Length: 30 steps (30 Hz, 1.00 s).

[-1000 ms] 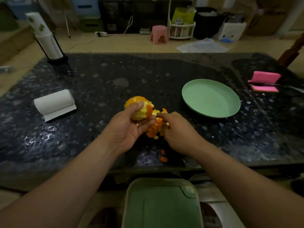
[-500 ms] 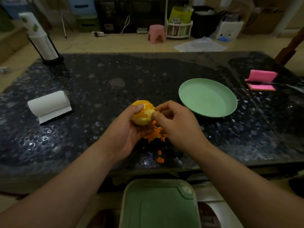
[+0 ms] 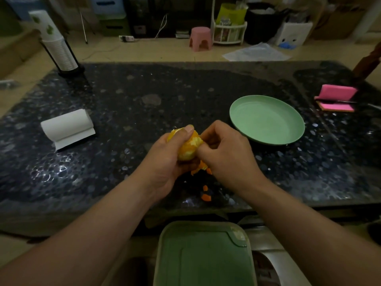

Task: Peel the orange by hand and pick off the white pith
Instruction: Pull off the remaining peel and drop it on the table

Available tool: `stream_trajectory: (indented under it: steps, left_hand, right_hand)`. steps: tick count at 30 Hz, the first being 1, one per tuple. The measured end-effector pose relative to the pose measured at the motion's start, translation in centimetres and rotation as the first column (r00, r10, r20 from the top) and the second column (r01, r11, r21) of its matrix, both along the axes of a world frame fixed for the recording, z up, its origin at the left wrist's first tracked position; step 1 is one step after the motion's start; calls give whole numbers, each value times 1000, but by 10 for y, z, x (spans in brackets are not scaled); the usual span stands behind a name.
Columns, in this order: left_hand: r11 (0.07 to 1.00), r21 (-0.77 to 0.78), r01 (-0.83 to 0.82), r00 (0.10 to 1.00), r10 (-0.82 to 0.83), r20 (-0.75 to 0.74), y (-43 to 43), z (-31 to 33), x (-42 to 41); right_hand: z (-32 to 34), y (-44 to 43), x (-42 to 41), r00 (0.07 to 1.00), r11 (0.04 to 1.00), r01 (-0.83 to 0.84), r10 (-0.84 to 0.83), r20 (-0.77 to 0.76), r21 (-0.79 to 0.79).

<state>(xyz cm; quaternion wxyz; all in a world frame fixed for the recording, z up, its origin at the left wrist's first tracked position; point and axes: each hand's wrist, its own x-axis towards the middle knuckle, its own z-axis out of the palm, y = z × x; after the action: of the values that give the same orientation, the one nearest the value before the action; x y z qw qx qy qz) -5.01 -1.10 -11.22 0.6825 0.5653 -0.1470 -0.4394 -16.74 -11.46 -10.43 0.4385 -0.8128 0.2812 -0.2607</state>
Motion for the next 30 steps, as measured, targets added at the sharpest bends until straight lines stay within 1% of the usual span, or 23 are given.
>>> stream_trajectory:
  steps: [4, 8, 11, 14, 16, 19, 21, 24, 27, 28, 30]
  left_hand:
    - [1000, -2, -16, 1000, 16, 11, 0, 2, -1]
    - [1000, -11, 3, 1000, -3, 6, 3, 5, 2]
    - [1000, -7, 23, 999, -23, 23, 5, 7, 3]
    - [1000, -10, 25, 999, -24, 38, 5, 8, 1]
    - [999, -12, 30, 997, -29, 71, 4, 6, -1]
    - [1000, -10, 24, 991, -22, 134, 2, 4, -6]
    - [1000, -11, 5, 991, -3, 135, 1, 3, -9]
    - [1000, -22, 20, 996, -18, 85, 1, 6, -8]
    - [999, -34, 25, 998, -23, 62, 2, 8, -5]
    - [999, -43, 29, 998, -27, 63, 1, 9, -5]
    - [998, -53, 44, 996, -39, 79, 1, 9, -5]
  right_hand:
    - [-3, -1, 2, 1000, 1000, 20, -20, 10, 4]
    - [-4, -6, -1, 998, 986, -64, 60, 31, 156]
    - [0, -12, -5, 992, 971, -129, 128, 16, 204]
    - [2, -17, -6, 991, 976, -134, 135, 3, 171]
    - [2, -17, -6, 993, 988, -112, 114, -16, 110]
    - [-1, -14, -4, 998, 999, -46, 45, -45, -23]
    - [-1, -12, -3, 999, 999, -22, 20, -38, -41]
    - [-1, -15, -5, 999, 996, -35, 36, -3, 83]
    - [1, -20, -9, 990, 970, -142, 139, 29, 198]
    - [2, -20, -10, 986, 964, -166, 163, 33, 207]
    - [2, -21, -11, 985, 969, -172, 172, 21, 178]
